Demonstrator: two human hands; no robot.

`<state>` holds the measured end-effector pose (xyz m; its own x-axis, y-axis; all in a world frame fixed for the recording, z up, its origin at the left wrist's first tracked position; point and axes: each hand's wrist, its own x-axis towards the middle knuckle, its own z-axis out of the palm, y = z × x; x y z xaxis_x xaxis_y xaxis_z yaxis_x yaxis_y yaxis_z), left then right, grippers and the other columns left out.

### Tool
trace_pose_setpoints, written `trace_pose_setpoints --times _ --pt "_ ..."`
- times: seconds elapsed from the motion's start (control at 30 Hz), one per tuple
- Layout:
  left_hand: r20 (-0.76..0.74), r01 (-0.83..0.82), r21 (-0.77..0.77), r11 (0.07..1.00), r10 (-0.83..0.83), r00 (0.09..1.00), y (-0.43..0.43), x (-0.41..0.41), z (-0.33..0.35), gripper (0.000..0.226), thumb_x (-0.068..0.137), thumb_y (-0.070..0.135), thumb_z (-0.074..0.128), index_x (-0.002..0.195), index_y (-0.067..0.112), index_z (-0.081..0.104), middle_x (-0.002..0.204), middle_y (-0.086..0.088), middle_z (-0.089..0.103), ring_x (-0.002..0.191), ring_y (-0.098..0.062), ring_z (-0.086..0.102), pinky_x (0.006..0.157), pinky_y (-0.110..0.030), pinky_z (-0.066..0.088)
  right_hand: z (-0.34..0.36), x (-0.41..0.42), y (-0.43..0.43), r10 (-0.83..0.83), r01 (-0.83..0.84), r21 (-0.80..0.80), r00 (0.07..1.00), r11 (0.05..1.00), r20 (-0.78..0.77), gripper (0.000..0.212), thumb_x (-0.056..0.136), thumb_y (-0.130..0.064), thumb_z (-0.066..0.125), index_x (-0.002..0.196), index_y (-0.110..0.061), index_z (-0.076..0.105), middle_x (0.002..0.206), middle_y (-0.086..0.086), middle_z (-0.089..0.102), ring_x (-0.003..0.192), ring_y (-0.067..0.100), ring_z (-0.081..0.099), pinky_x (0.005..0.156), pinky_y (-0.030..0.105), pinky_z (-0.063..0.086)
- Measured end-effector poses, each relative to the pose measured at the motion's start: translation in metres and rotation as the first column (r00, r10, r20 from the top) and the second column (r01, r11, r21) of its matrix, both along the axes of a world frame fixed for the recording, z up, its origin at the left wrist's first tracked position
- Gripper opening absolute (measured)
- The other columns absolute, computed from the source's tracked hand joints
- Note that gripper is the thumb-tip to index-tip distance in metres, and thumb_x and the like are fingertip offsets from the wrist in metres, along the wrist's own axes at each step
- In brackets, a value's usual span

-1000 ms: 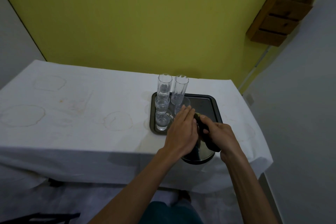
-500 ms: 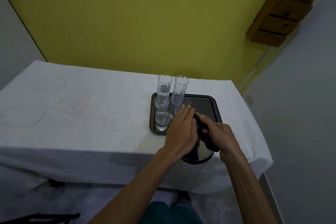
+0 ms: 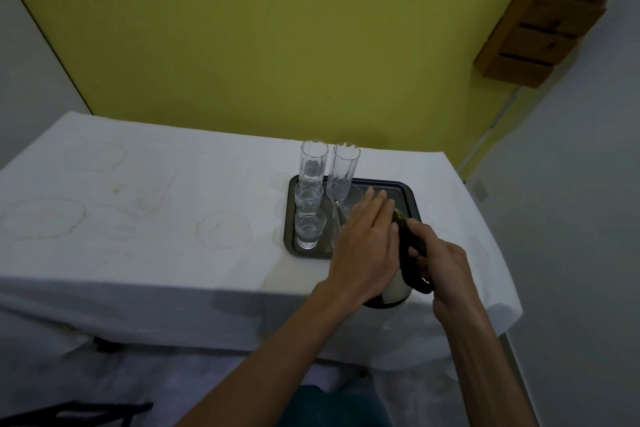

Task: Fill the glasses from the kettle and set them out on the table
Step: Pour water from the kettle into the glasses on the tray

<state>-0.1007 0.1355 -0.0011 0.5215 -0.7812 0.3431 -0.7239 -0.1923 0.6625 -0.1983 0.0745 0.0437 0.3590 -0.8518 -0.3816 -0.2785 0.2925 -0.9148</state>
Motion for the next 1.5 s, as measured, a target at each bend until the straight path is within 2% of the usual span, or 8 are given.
trace_pose_setpoints --times 0.1,0.27,0.33,0.53,0.73,0.9,1.03,1.5 --pt "0.045 0.002 -0.040 0.999 -0.001 0.999 -0.011 -0.008 0.009 0.049 0.103 0.025 0.031 0.146 0.004 0.037 0.158 -0.007 0.029 0.151 -0.016 0.010 0.122 -0.035 0.016 0.005 -0.007 -0.009 -0.033 0.033 0.007 0.999 0.999 0.040 0.023 0.088 -0.038 0.070 0.087 -0.015 0.076 0.084 0.006 0.073 0.082 0.018 0.068 0.067 0.032 0.049" --pt "0.079 -0.007 -0.081 0.997 0.014 0.997 -0.038 -0.022 0.016 0.047 0.103 0.022 0.031 0.145 0.001 0.039 0.156 -0.011 0.034 0.150 -0.019 0.014 0.121 -0.037 0.020 0.014 -0.020 -0.039 -0.028 0.029 -0.031 0.999 0.999 0.023 0.022 0.089 -0.038 0.069 0.088 -0.018 0.077 0.085 0.001 0.074 0.085 0.015 0.068 0.066 0.032 0.047" --pt "0.063 -0.028 -0.079 0.996 0.033 0.997 -0.050 -0.026 0.014 0.048 0.103 0.022 0.031 0.146 0.001 0.037 0.156 -0.011 0.033 0.151 -0.019 0.012 0.121 -0.037 0.020 0.015 -0.023 -0.053 -0.002 0.002 -0.052 1.000 0.999 0.003 0.024 0.089 -0.038 0.069 0.081 -0.016 0.077 0.075 -0.001 0.073 0.075 0.014 0.067 0.063 0.031 0.048" --pt "0.001 -0.082 0.016 0.997 0.082 0.997 -0.076 -0.038 0.000 0.051 0.104 0.024 0.028 0.150 0.003 0.029 0.159 -0.010 0.026 0.151 -0.018 0.008 0.122 -0.037 0.017 0.006 -0.026 -0.095 0.117 -0.120 -0.045 0.991 0.992 -0.066 0.034 0.089 -0.034 0.070 0.066 -0.010 0.068 0.052 0.003 0.051 0.038 0.012 0.039 0.041 0.022 0.031" --pt "-0.053 -0.217 0.064 0.974 0.220 0.974 -0.095 -0.052 -0.010 0.050 0.103 0.023 0.029 0.149 0.002 0.032 0.159 -0.010 0.027 0.151 -0.020 0.009 0.122 -0.038 0.016 -0.007 -0.024 -0.128 0.248 -0.253 -0.028 0.962 0.967 -0.117 0.037 0.091 -0.032 0.069 0.060 -0.012 0.064 0.042 -0.005 0.048 0.032 0.006 0.040 0.035 0.017 0.033" --pt "-0.072 -0.281 0.129 0.951 0.291 0.954 -0.104 -0.058 -0.009 0.050 0.105 0.022 0.027 0.151 0.004 0.025 0.161 -0.008 0.020 0.151 -0.017 0.004 0.122 -0.028 0.004 -0.011 -0.020 -0.152 0.366 -0.374 -0.021 0.917 0.927 -0.159 0.037 0.083 -0.044 0.072 0.058 -0.016 0.068 0.051 -0.002 0.059 0.049 0.016 0.048 0.052 0.028 0.036" --pt "-0.070 -0.339 0.133 0.931 0.350 0.934 -0.111 -0.060 -0.007 0.050 0.104 0.021 0.028 0.151 0.004 0.025 0.161 -0.009 0.021 0.151 -0.017 0.006 0.119 -0.024 0.002 -0.014 -0.015 -0.167 0.414 -0.430 -0.053 0.891 0.901 -0.189 0.041 0.079 -0.048 0.072 0.053 -0.018 0.065 0.051 -0.003 0.060 0.051 0.017 0.049 0.056 0.030 0.035" --pt "-0.118 -0.416 0.162 0.895 0.436 0.892 -0.129 -0.059 -0.014 0.050 0.105 0.022 0.028 0.152 0.005 0.024 0.161 -0.008 0.021 0.151 -0.016 0.006 0.123 -0.030 0.009 -0.019 -0.002 -0.192 0.520 -0.550 -0.103 0.825 0.829 -0.223 0.039 0.078 -0.049 0.073 0.058 -0.016 0.068 0.053 -0.003 0.065 0.059 0.019 0.060 0.062 0.031 0.043"
